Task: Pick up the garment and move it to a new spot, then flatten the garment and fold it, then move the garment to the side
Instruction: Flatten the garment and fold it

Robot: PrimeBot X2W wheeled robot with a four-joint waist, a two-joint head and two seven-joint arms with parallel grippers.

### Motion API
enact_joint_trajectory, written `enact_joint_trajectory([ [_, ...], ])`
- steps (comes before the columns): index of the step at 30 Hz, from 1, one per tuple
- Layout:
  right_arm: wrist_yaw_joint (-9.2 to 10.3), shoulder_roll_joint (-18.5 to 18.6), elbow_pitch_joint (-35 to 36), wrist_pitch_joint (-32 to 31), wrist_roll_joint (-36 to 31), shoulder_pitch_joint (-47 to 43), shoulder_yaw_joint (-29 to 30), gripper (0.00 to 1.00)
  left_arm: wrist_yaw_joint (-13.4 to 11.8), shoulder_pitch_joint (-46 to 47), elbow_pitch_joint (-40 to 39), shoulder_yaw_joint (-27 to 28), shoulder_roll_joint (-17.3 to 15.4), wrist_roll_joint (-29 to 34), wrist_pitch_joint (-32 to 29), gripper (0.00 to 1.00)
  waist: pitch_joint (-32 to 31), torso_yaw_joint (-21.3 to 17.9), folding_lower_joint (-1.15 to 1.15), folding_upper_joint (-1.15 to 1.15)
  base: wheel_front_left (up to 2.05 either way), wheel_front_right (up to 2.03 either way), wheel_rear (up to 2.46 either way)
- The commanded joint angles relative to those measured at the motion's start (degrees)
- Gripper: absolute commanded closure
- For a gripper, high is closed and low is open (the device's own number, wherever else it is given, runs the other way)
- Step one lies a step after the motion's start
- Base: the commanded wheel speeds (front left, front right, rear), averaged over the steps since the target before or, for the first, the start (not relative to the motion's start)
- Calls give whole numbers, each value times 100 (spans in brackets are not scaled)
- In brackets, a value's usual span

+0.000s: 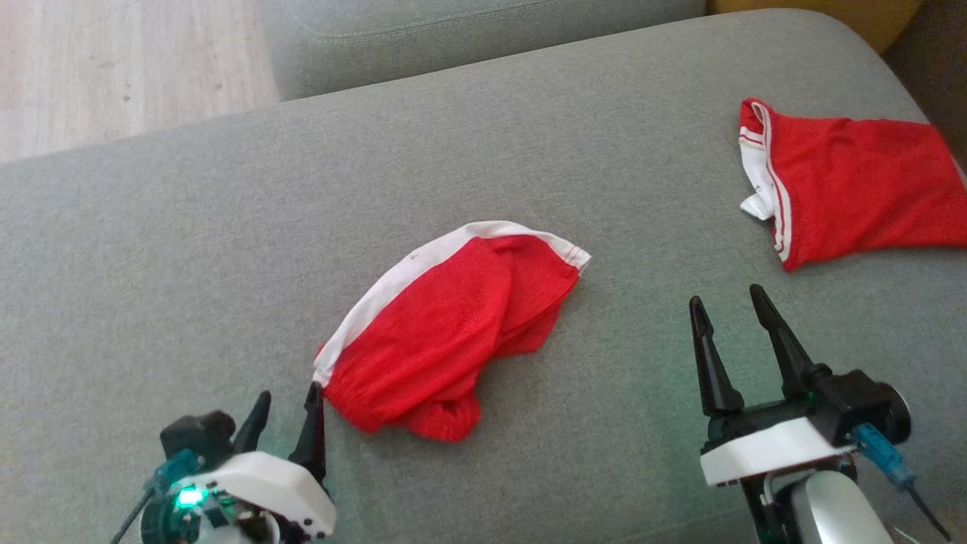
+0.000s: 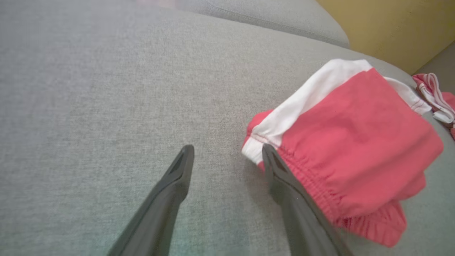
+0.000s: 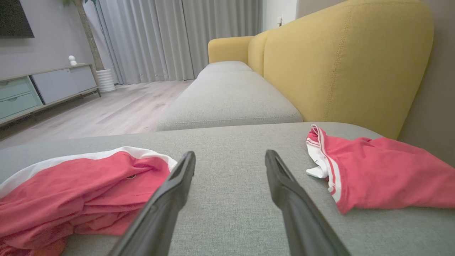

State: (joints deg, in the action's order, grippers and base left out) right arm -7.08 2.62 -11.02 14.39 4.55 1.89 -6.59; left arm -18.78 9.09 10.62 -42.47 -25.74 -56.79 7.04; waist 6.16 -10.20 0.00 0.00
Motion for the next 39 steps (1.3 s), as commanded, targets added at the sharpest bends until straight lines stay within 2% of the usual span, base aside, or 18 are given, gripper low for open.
enact_joint_trajectory([
  [1,-41,26,170,61,-40,136,-135,0,157,343,69,210,-40,-93,-77,0,14,51,0,0,0,0,0],
  [8,-41,26,150,61,-54,199,-201,0,658,628,605,153,235,-332,-233,0,65,33,0,0,0,0,0],
  [15,-41,26,134,61,-72,167,-167,0,1155,672,689,370,501,-848,-235,0,93,-36,0,0,0,0,0],
  [17,-41,26,128,61,-78,165,-166,0,1235,662,738,367,505,-913,-288,0,90,-56,0,0,0,0,0],
  [21,-41,26,117,61,-84,169,-163,0,1198,720,966,294,501,-815,-305,0,78,-76,0,0,0,0,0],
  [22,-41,26,116,61,-87,167,-162,0,1192,743,1022,270,514,-792,-316,19,72,-75,0,0,0,0,0],
  [23,-41,26,113,61,-91,165,-166,0,1200,765,1067,244,525,-771,-325,58,65,-77,0,0,0,0,0],
  [24,-41,26,111,61,-96,165,-174,0,1208,782,1101,234,541,-761,-317,89,57,-81,0,0,0,0,0],
  [25,-41,26,108,61,-99,166,-178,0,1217,799,1125,232,551,-746,-294,100,50,-85,0,0,0,0,0],
  [27,-41,26,105,61,-103,162,-169,0,1172,863,1146,213,494,-595,-177,100,31,-85,0,0,0,0,0],
  [32,-41,26,76,61,-131,102,-141,0,766,988,886,192,193,-40,215,100,-72,-68,0,0,0,0,0],
  [34,-41,26,74,61,-137,27,-99,0,586,783,232,39,-35,220,250,100,-166,-34,0,0,0,0,0],
  [39,-41,34,72,61,-158,-132,-33,0,371,3,-1077,-435,-378,418,32,100,-320,58,0,0,0,0,0],
])
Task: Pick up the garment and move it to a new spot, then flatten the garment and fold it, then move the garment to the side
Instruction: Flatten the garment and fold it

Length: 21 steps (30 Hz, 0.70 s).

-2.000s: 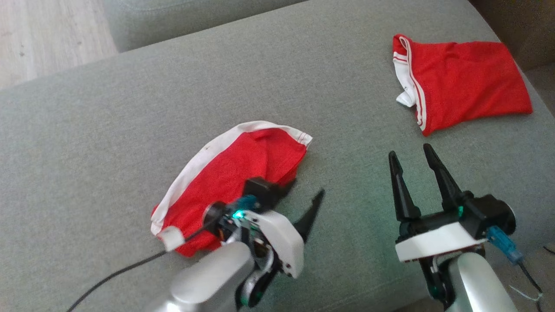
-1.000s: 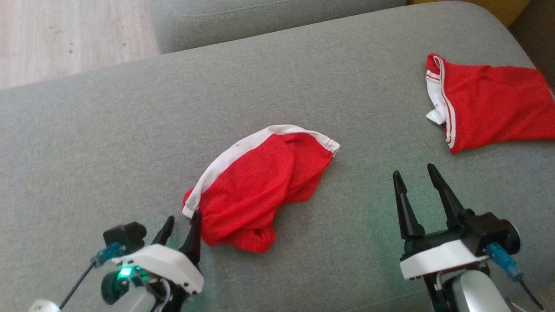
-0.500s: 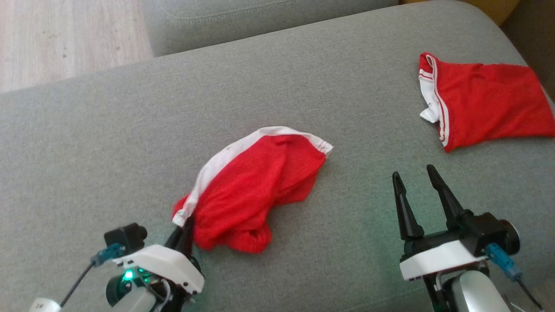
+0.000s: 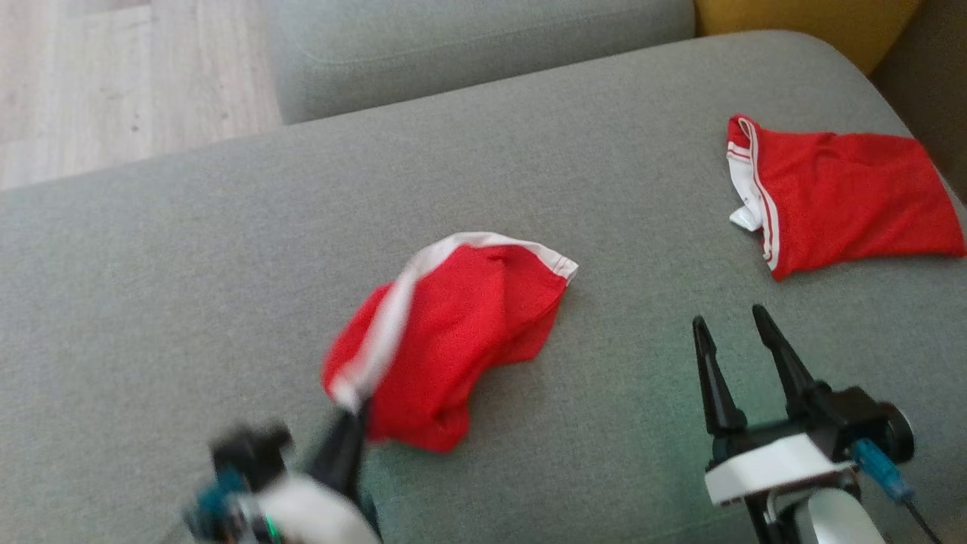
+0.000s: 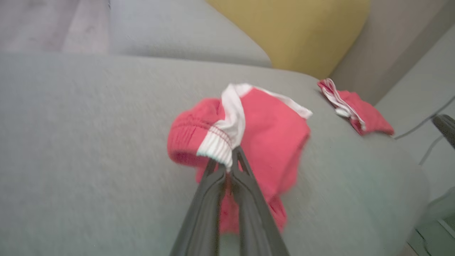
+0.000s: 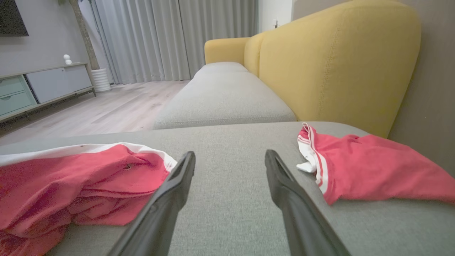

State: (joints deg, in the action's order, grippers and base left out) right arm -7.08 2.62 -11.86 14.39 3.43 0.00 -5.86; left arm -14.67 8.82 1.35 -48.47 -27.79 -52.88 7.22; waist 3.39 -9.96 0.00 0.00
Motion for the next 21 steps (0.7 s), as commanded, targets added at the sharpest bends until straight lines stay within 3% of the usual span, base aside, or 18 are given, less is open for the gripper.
enact_joint_trajectory([
  [1,-41,39,153,61,-48,27,-94,0,-88,-142,-359,55,-224,59,-30,100,-70,48,0,0,0,0,0],
  [5,-41,48,164,61,-59,-81,-30,0,-193,-777,-812,-181,-200,-101,-42,100,-158,129,0,0,0,0,0],
  [10,-41,47,149,61,-61,-157,-24,0,-230,-970,-607,-284,-107,-76,76,97,-202,226,0,0,0,0,0],
  [12,-41,46,134,61,-59,-177,-41,0,-185,-992,-414,-300,-10,-108,138,75,-223,257,0,0,0,0,0],
  [16,-41,42,106,61,-60,-196,-58,0,-163,-981,-50,-225,121,-171,271,0,-258,304,0,0,0,0,0],
  [21,-41,38,98,61,-46,-177,-94,0,-161,-1022,84,-67,25,-270,348,0,-289,327,0,0,0,0,0],
])
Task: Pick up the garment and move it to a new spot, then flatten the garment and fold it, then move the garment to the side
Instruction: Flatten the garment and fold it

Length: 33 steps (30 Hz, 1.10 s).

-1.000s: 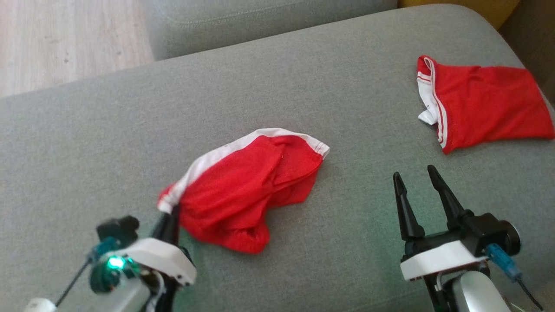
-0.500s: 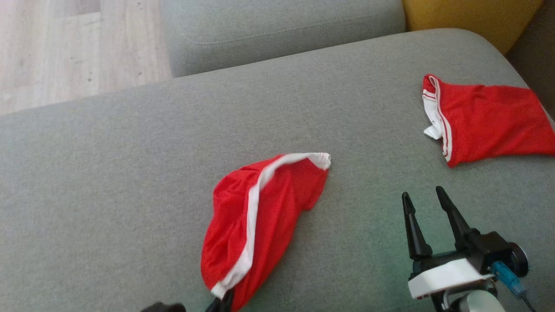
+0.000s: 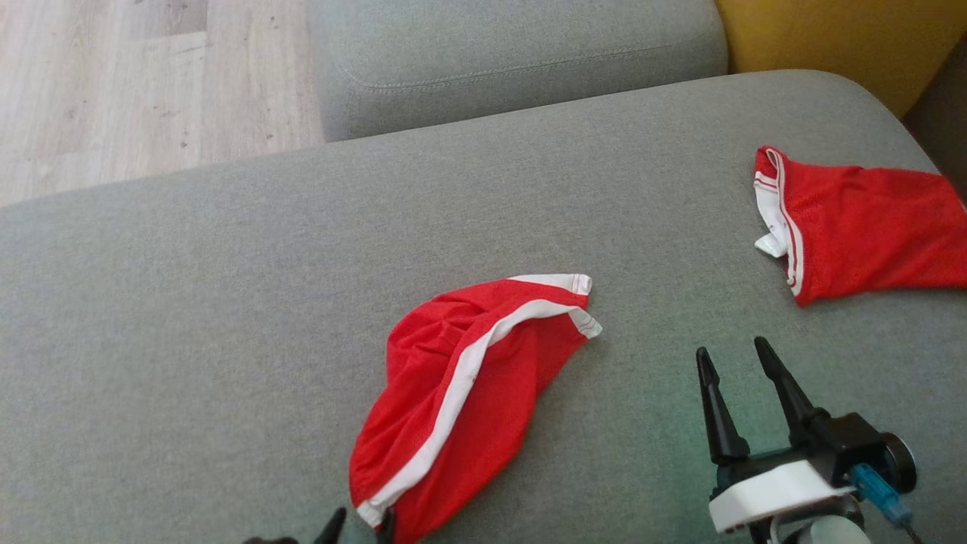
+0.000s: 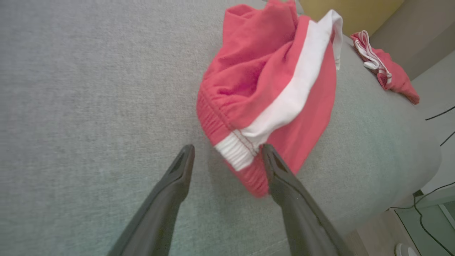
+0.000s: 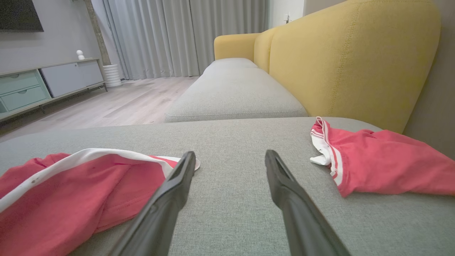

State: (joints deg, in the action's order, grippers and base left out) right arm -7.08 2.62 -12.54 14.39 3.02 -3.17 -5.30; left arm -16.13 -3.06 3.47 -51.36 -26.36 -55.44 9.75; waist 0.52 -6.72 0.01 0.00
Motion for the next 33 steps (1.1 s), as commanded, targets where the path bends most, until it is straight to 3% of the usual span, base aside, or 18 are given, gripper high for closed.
enact_joint_trajectory([
  [1,-41,37,174,61,-3,143,-147,0,-22,153,-141,262,-165,-21,116,0,-4,10,-1,0,0,0,0],
  [8,-41,89,268,61,-1,148,33,0,-284,-38,-416,867,-373,-16,421,0,-35,119,-1,0,0,0,0],
  [11,-41,140,281,61,2,140,136,0,-415,-45,-426,1196,-298,314,505,0,-30,206,-1,0,0,0,0],
  [13,-41,163,276,61,-14,134,207,0,-475,-53,-459,1554,-73,610,519,0,-25,277,-1,0,0,0,0],
  [22,-41,129,92,61,-29,116,294,0,43,-114,160,2782,945,2613,523,0,61,538,-1,0,0,0,0],
  [33,-41,56,-167,61,59,65,228,0,774,-405,765,3830,1740,3672,524,0,-12,530,-1,0,0,0,0],
])
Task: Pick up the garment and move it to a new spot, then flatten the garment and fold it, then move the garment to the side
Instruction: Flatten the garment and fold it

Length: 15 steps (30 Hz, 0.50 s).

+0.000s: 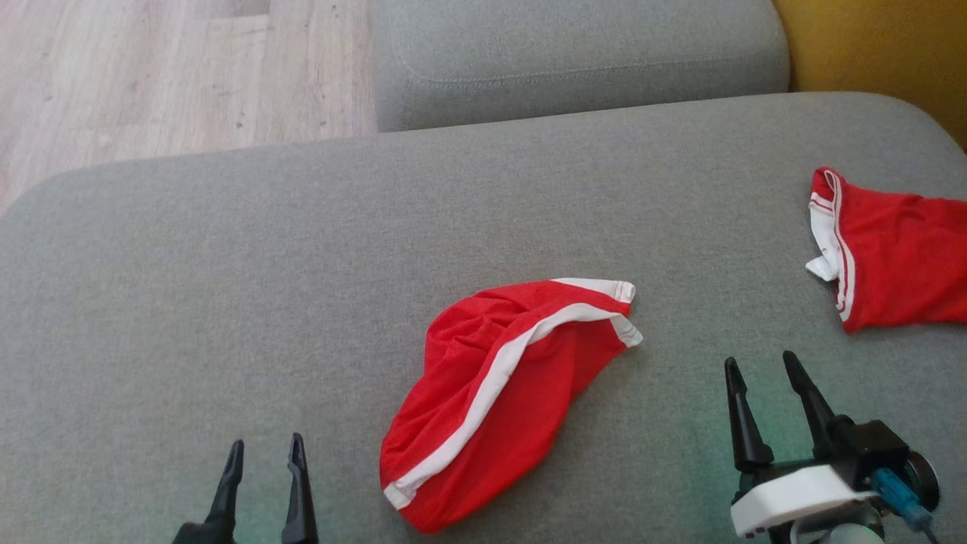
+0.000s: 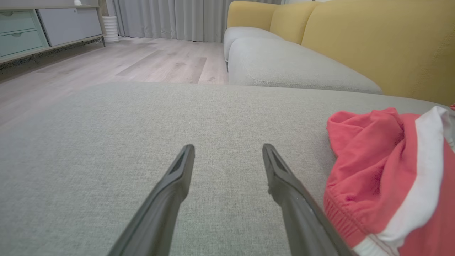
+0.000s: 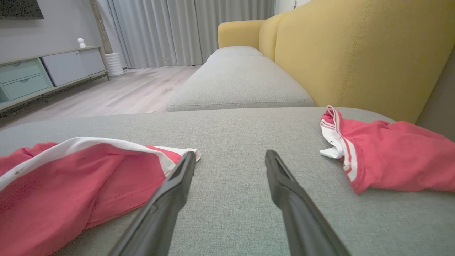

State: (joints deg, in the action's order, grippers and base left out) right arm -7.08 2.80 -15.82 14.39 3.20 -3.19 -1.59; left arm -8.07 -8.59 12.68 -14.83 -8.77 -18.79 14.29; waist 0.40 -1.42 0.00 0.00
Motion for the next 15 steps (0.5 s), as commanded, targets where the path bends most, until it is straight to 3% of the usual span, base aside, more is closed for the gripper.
enact_joint_trajectory([
  [1,-41,33,138,61,72,59,-123,0,43,125,-140,259,47,68,70,0,-11,1,0,0,0,0,0],
  [8,-41,14,-49,61,261,22,-120,0,513,77,-106,665,352,410,71,0,-43,4,0,0,0,0,0],
  [15,-41,10,-218,61,329,76,-238,0,747,107,-97,901,500,632,71,0,-34,-11,0,0,0,0,0],
])
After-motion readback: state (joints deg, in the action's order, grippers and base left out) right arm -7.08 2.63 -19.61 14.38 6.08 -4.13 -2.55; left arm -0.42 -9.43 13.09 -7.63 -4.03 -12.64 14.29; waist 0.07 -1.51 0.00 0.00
